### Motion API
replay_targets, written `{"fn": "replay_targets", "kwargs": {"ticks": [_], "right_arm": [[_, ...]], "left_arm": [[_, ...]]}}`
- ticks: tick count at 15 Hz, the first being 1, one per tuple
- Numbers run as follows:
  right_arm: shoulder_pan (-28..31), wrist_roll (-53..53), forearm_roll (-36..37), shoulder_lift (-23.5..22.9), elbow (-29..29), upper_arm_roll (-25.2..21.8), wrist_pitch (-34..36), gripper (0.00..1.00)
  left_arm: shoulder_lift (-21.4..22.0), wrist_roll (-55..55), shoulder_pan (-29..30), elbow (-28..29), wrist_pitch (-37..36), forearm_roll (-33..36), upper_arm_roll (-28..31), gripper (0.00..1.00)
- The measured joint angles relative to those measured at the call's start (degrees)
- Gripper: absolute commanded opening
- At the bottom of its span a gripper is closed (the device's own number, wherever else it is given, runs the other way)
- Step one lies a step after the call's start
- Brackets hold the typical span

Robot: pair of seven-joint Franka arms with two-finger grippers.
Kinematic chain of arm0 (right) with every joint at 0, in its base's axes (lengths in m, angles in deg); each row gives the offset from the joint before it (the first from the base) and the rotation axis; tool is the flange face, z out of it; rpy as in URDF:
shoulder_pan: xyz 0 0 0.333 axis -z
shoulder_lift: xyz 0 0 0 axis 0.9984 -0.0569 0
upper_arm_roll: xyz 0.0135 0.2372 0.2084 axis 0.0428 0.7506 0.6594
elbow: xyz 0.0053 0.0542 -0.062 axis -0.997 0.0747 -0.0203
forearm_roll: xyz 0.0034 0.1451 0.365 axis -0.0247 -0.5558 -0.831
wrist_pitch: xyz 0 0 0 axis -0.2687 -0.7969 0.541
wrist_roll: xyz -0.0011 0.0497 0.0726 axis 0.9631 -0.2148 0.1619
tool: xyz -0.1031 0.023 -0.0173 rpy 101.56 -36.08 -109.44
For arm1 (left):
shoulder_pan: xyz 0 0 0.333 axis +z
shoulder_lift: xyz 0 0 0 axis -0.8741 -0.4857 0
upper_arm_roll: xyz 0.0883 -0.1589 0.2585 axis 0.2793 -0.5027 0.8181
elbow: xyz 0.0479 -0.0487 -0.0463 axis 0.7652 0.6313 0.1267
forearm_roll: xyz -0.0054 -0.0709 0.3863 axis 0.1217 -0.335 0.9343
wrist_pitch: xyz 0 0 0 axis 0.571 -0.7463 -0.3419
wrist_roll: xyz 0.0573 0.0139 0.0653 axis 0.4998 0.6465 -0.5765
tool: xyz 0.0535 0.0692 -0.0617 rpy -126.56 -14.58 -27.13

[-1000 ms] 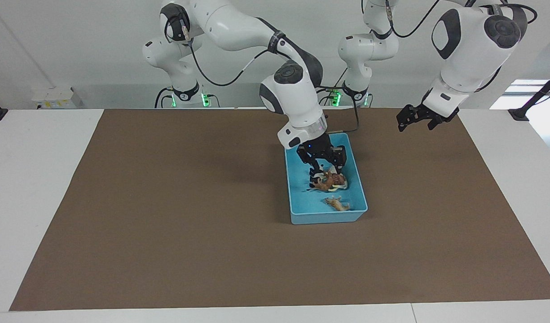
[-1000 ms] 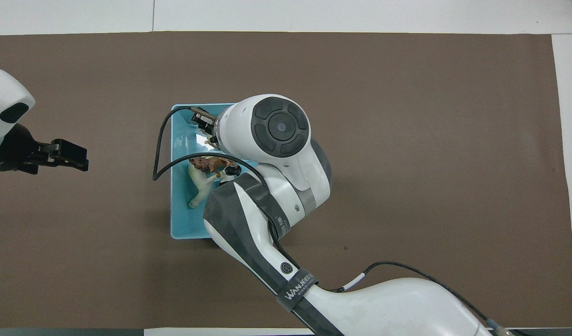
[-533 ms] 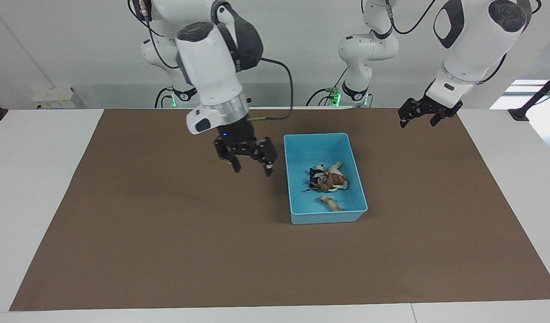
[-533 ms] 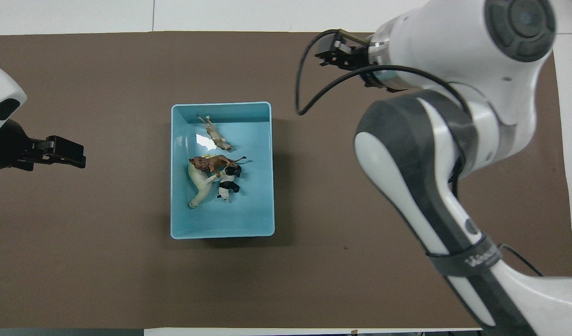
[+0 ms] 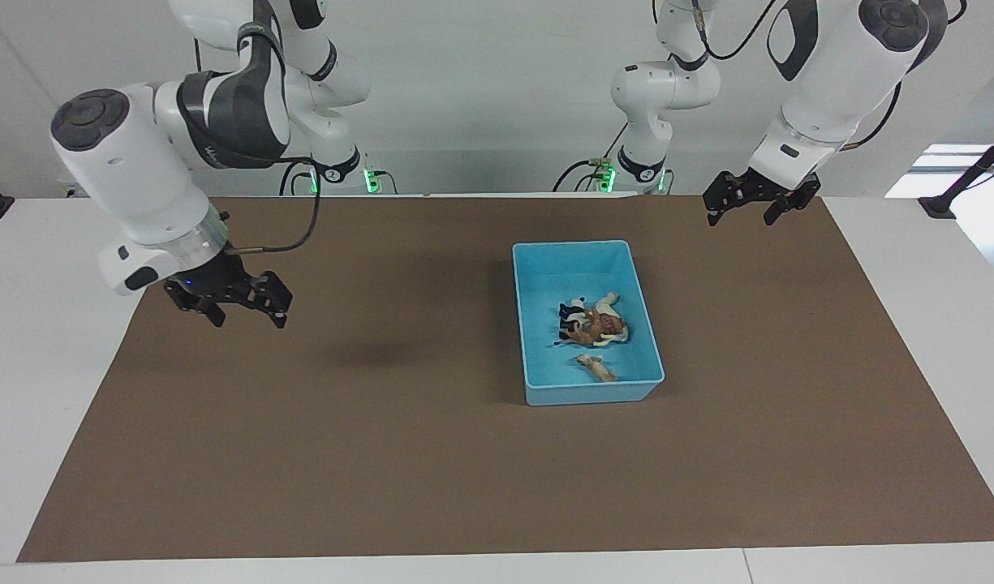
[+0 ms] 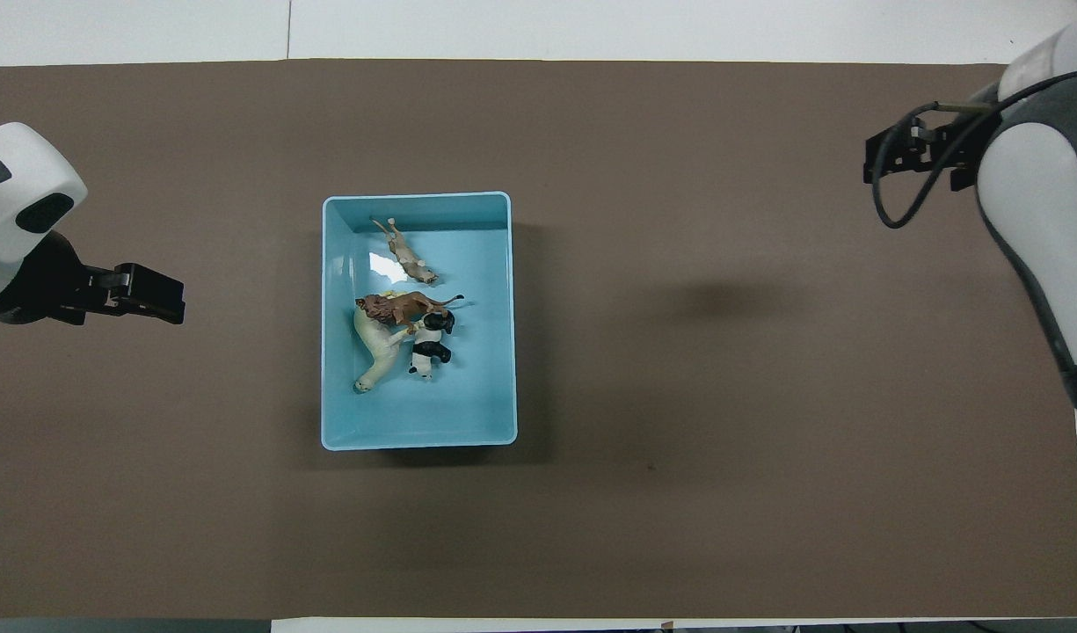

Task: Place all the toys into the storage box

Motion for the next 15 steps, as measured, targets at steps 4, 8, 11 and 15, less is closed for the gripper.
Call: {"fn": "replay_targets", "kwargs": {"ticks": [4,8,11,15], "right_arm": [[3.0,1.6,0.6,9.0,4.7,0.0,4.9,1.00],[3.7,1.9,2.9,15.0,5.5,0.1,11.1,1.00],[5.0,3.6,3.3,14.9,6.4,0.3,10.1,1.00],[5.5,3.9,3.3,14.0,7.3,0.3,8.6,1.00]], "left_arm": [[0.0,-2.0,0.0,-1.0,-0.4,0.0,0.1,1.00],[0.1,-2.8,0.0,-2.0,-0.5,0.0,1.3,1.00],[0.2,-2.9,0.0,-2.0,-0.6,0.0,1.2,1.00],[0.4,-3.0,0.0,-2.0,-0.7,0.0,1.3,1.00]]}}
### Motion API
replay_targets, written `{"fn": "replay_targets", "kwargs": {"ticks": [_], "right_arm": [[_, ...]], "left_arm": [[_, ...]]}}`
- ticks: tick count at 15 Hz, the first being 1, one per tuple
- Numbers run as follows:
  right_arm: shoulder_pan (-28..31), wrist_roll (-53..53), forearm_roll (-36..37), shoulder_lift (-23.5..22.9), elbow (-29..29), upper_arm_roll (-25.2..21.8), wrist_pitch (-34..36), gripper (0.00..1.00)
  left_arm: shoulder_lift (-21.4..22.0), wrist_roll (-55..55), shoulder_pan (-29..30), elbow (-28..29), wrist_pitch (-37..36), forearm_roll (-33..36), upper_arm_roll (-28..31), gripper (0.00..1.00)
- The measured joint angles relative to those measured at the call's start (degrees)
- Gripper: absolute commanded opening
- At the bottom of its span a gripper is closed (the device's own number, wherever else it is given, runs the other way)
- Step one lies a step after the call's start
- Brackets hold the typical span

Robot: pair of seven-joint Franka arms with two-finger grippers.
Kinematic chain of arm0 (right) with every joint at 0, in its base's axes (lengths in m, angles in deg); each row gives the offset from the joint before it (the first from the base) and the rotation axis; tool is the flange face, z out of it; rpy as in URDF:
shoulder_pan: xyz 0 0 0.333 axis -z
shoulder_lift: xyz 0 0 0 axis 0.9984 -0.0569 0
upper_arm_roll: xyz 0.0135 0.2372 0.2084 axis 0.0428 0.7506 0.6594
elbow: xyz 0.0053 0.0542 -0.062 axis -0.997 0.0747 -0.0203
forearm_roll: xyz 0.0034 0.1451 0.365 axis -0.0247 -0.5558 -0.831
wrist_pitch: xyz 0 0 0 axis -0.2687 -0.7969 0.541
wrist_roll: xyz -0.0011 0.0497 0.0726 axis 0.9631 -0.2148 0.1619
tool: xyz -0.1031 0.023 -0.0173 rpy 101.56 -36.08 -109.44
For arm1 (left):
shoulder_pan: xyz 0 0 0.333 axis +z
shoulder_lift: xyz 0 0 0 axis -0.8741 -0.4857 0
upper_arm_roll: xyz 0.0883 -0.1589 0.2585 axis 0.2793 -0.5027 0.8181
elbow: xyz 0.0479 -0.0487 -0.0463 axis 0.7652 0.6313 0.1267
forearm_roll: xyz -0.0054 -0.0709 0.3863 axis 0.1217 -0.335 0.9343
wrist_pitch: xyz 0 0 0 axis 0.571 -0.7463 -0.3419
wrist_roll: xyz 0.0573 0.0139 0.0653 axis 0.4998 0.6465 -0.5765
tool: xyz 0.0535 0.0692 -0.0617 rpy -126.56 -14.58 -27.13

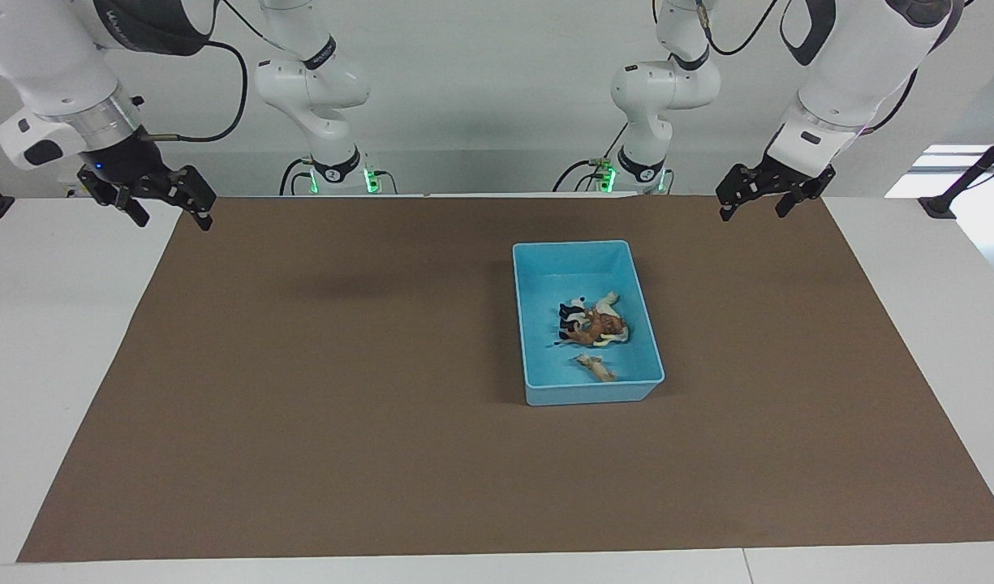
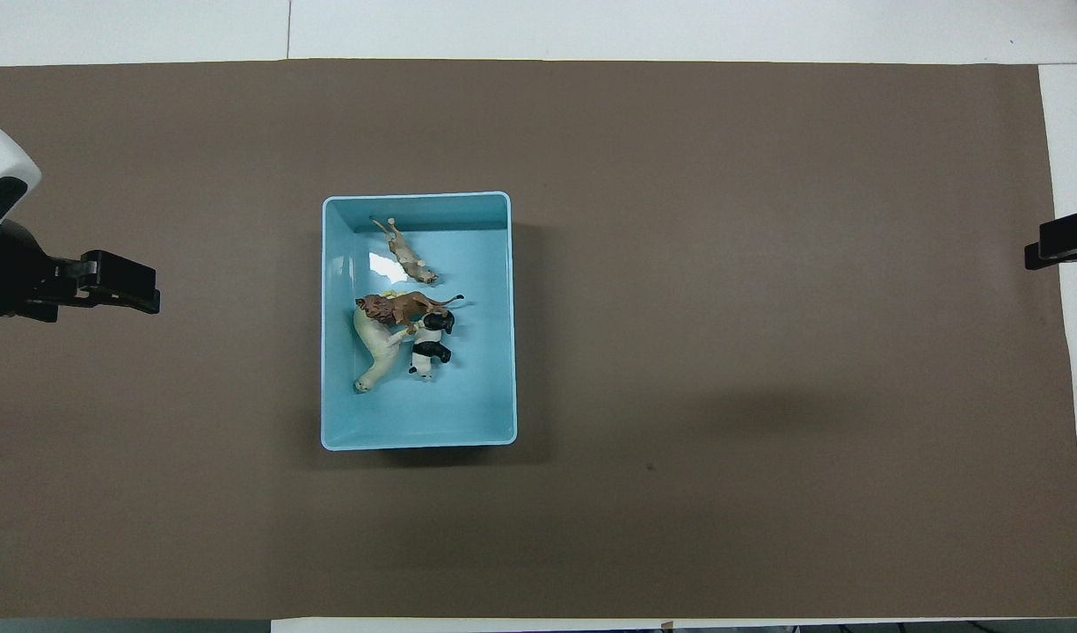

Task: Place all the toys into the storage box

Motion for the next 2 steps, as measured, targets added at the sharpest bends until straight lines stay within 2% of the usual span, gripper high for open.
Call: {"fn": "replay_targets", "kwargs": {"ticks": [2], "right_arm": [[0.0,0.0,0.0,0.0,0.0,0.0,0.0,1.00]], "left_arm": [[0.0,0.0,0.0,0.0,0.0,0.0,0.1,1.00]]}}
